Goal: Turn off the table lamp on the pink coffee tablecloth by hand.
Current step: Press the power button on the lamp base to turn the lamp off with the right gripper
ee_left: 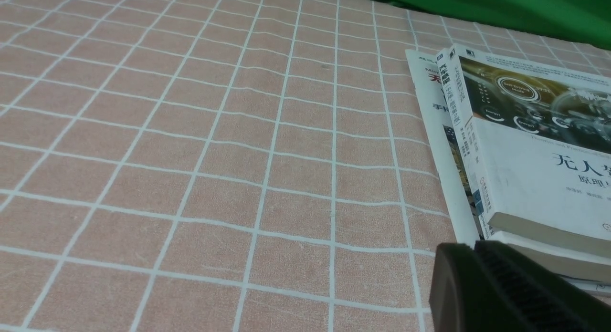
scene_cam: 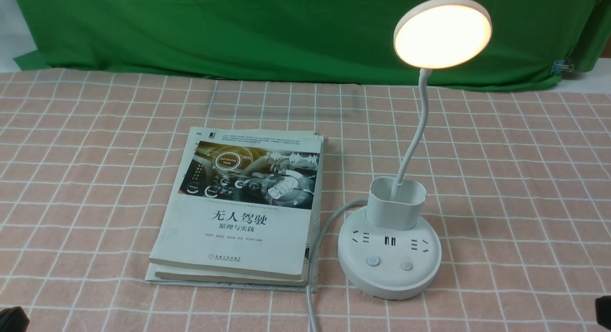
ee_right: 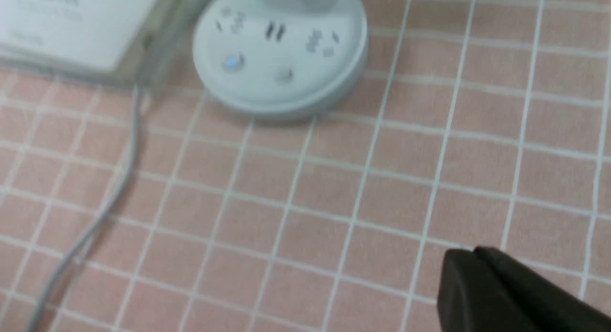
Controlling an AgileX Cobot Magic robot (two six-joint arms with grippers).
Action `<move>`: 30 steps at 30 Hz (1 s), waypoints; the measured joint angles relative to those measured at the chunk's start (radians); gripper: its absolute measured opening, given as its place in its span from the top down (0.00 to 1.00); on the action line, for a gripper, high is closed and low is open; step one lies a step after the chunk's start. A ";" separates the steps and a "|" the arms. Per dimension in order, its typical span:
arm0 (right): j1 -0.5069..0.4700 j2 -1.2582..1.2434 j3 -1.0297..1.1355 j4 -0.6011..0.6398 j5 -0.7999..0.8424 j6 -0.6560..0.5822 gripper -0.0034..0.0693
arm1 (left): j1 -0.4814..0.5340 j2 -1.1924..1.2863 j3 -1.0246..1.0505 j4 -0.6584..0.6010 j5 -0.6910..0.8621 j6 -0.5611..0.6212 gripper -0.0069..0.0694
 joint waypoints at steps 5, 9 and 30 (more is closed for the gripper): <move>0.052 0.324 -0.127 -0.024 0.061 -0.031 0.90 | 0.000 0.000 0.000 0.000 0.000 0.000 0.90; 0.157 0.517 -0.212 -0.045 0.050 -0.013 0.90 | 0.000 0.000 0.000 0.000 0.000 0.000 0.90; 0.298 1.036 -0.469 -0.081 -0.212 0.054 0.90 | 0.000 0.000 0.000 0.000 0.000 0.000 0.90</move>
